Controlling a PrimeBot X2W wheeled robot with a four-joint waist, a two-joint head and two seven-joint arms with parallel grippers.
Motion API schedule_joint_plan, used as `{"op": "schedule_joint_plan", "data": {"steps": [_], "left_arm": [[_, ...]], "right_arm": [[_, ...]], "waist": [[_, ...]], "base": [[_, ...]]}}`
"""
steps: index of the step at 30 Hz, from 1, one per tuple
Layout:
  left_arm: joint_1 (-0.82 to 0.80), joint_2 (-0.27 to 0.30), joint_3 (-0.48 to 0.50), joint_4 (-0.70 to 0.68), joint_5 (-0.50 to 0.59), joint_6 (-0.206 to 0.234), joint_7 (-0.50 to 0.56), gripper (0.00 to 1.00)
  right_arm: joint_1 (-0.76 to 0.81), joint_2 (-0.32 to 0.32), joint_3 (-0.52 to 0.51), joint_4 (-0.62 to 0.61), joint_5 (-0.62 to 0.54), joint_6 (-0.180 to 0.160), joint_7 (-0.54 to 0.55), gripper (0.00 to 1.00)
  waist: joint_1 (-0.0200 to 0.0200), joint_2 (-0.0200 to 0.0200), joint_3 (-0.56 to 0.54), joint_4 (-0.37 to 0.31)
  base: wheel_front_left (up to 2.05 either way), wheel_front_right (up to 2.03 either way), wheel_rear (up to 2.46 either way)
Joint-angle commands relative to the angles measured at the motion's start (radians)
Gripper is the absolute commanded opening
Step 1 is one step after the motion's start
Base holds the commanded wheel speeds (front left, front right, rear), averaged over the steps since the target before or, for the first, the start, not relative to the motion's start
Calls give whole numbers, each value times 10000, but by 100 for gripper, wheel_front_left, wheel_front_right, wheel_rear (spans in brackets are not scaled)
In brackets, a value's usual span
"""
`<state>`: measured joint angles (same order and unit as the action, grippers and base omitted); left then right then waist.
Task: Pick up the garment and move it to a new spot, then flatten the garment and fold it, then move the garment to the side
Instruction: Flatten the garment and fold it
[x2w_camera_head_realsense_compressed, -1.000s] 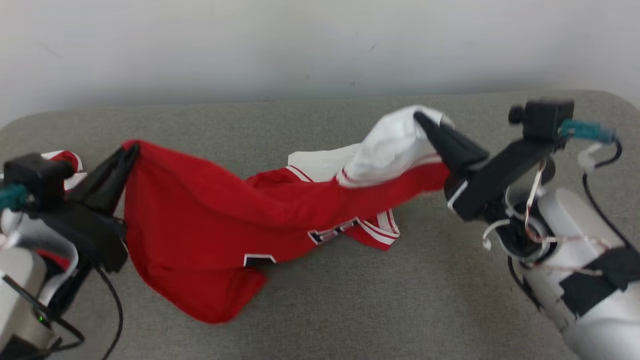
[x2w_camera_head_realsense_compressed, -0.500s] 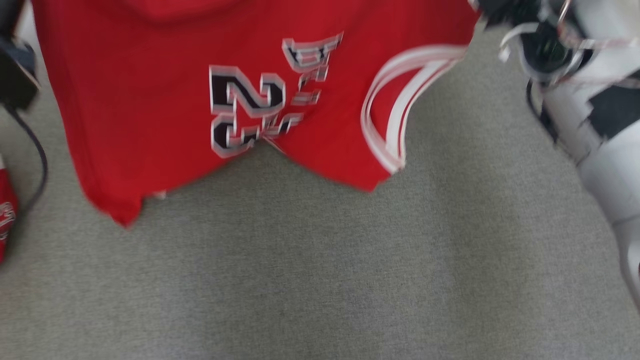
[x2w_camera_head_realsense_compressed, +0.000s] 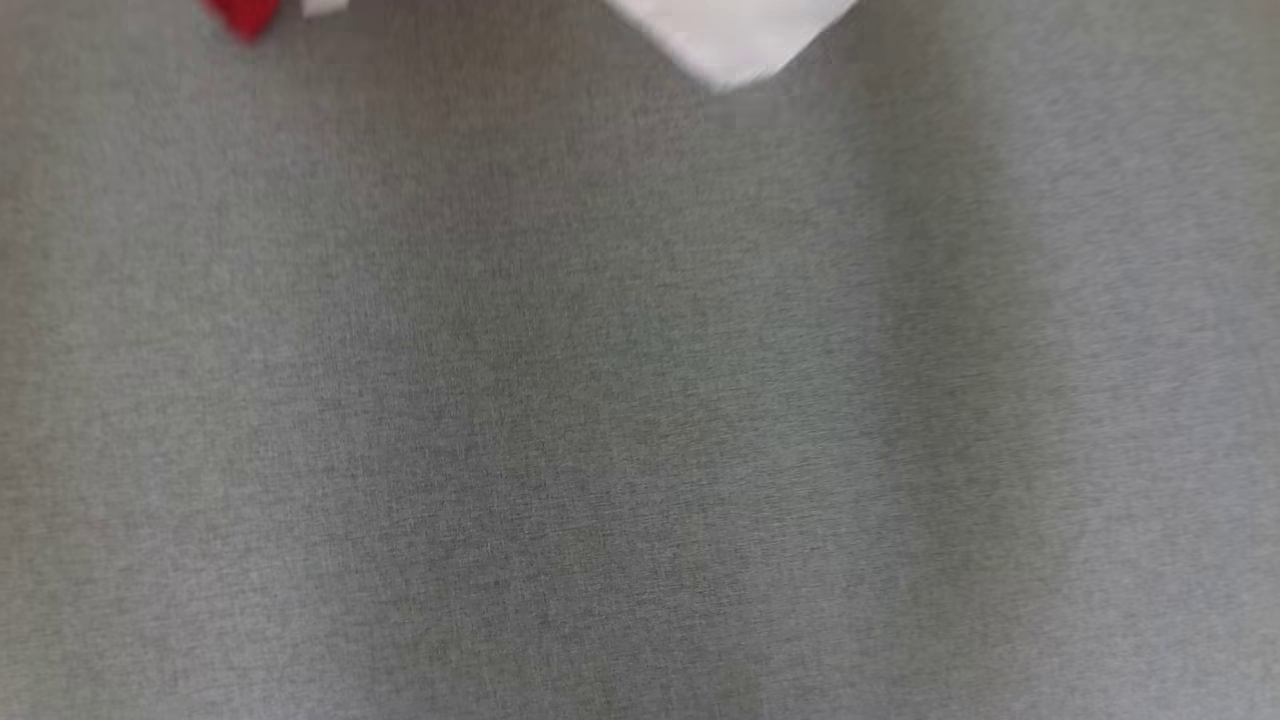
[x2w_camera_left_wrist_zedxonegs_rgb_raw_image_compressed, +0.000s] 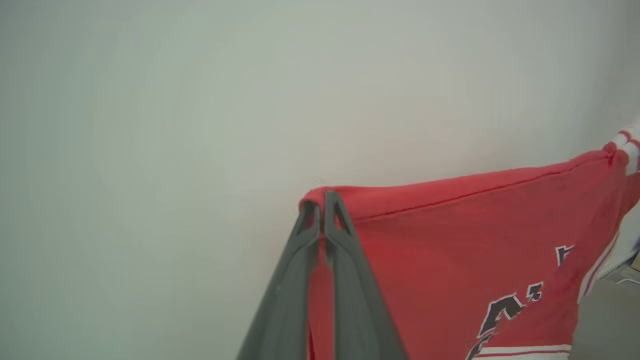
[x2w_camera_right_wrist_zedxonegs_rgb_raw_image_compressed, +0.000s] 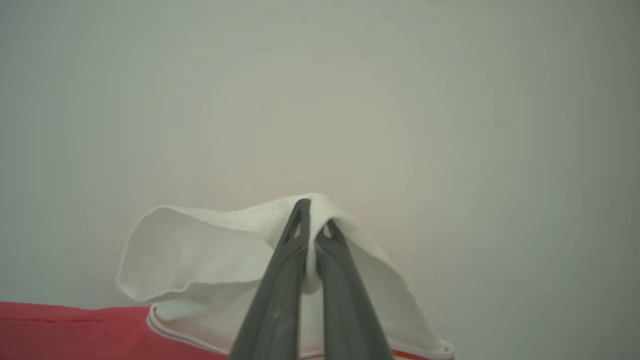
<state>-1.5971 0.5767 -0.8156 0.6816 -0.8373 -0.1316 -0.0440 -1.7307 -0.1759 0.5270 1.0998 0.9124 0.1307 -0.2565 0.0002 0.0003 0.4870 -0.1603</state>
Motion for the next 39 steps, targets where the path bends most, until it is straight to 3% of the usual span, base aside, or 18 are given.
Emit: {"op": "schedule_joint_plan", "data": {"steps": [1, 5, 9, 14, 17, 28, 39], "left_arm": [[-215, -49, 70, 82, -35, 30, -152, 0], [-1190, -608, 112, 855, 330, 67, -1088, 0], [-1940, -1311, 548, 1424, 244, 319, -1935, 0], [-1931, -1599, 343, 1734, 352, 105, -2139, 0], [-1672, -1713, 207, 1633, 327, 21, -2186, 0], [-51, -1166, 579, -154, 65, 27, -2214, 0], [3053, -766, 1384, -2103, 190, 26, -2216, 0]], "right_arm": [[-126, -84, 42, 55, -220, 0, -52, 0], [-1084, -398, -711, -234, -1224, -2, -114, 0], [-1098, -307, -2299, -1341, -2681, -2, -88, 0], [-269, 233, -2797, -2419, -4104, -2, -93, 0], [288, 326, -2849, -2851, -4264, -2, -93, 0], [1687, 85, -2465, -4051, -3530, -2, -93, 0], [4274, -666, -1172, -5237, -1628, -2, -95, 0]], "waist": [[-2, -3, 274, 109], [-2, -3, 790, 258], [-2, -3, 1384, 423], [-2, -3, 1999, 480], [-2, -3, 2219, 550], [-2, -3, 1911, 785], [-2, -3, 248, 1005]], "base": [[0, 0, 0], [0, 0, 0], [0, 0, 0], [0, 0, 0], [0, 0, 0], [0, 0, 0], [0, 0, 0]]}}
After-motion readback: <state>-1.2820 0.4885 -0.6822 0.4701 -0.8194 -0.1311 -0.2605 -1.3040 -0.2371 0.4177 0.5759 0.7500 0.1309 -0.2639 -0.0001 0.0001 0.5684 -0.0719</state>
